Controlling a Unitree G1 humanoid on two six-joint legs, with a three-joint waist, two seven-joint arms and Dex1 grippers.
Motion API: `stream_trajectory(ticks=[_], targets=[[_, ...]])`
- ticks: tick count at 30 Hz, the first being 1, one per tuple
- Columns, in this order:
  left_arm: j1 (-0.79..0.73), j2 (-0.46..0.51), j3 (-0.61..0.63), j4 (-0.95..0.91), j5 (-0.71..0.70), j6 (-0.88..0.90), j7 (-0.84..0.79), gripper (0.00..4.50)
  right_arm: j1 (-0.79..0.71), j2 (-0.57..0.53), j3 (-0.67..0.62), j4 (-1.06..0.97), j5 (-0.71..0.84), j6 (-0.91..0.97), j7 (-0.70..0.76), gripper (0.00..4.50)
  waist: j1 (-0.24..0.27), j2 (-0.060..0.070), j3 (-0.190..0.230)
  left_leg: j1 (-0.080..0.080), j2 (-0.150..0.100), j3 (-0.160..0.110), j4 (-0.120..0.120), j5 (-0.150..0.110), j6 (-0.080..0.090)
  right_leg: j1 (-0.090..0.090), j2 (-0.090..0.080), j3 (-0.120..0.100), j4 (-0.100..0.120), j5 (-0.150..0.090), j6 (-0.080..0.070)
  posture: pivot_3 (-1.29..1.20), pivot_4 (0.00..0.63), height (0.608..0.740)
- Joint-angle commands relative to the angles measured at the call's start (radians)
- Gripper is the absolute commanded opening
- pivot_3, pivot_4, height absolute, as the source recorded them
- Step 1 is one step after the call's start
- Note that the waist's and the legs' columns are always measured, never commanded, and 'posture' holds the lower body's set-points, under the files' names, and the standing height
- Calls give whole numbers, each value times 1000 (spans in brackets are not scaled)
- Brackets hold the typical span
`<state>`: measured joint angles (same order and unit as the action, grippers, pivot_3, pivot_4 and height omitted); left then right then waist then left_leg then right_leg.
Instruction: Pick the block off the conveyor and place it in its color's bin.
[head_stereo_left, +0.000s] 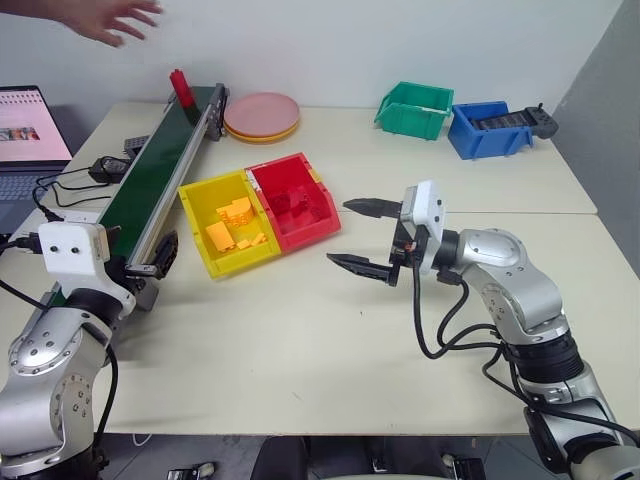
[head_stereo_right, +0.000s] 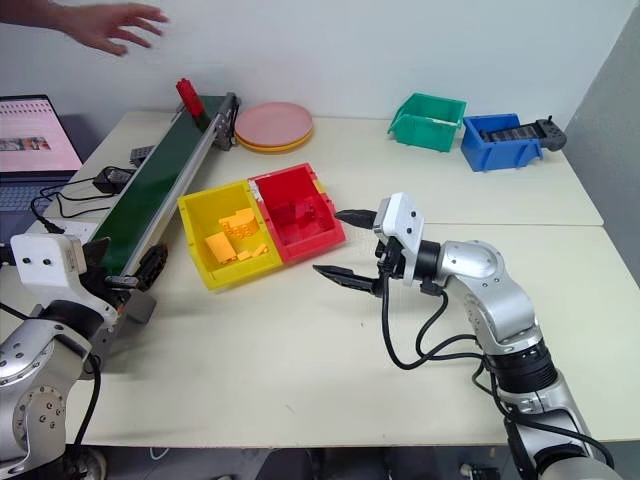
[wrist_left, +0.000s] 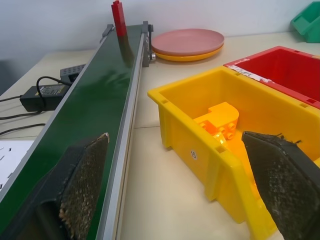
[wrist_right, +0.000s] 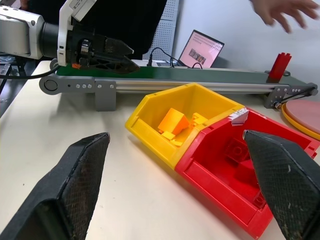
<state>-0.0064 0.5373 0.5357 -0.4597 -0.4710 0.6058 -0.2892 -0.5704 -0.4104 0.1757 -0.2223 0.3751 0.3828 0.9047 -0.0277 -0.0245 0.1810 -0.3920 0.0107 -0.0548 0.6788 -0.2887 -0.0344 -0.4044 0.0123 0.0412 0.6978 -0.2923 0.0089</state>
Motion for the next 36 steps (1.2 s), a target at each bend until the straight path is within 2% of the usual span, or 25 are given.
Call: stream_trajectory(ticks=[1, 10, 21, 36], targets=[[4, 13, 22, -19, -12, -12, -12, 4449, -25, -6, -20, -42, 14, -1, -3, 4500, 0, 0, 0, 0, 0, 0, 0, 0, 0, 0, 0, 0, 0, 0, 0, 0, 150, 740], [39, 23, 53, -34, -10, 9, 1, 4449, -37, -9, -32, -53, 81, 52, 31, 4500, 0, 0, 0, 0, 0, 0, 0, 0, 0, 0, 0, 0, 0, 0, 0, 0, 150, 740], [111, 46, 99, -36, -2, -47, -62, 4449, -67, -60, -22, -60, 141, 87, 122, 4500, 0, 0, 0, 0, 0, 0, 0, 0, 0, 0, 0, 0, 0, 0, 0, 0, 150, 740], [85, 66, 117, 2, -16, -43, -65, 4449, -83, -82, 12, -63, 103, 68, 150, 4500, 0, 0, 0, 0, 0, 0, 0, 0, 0, 0, 0, 0, 0, 0, 0, 0, 150, 740]])
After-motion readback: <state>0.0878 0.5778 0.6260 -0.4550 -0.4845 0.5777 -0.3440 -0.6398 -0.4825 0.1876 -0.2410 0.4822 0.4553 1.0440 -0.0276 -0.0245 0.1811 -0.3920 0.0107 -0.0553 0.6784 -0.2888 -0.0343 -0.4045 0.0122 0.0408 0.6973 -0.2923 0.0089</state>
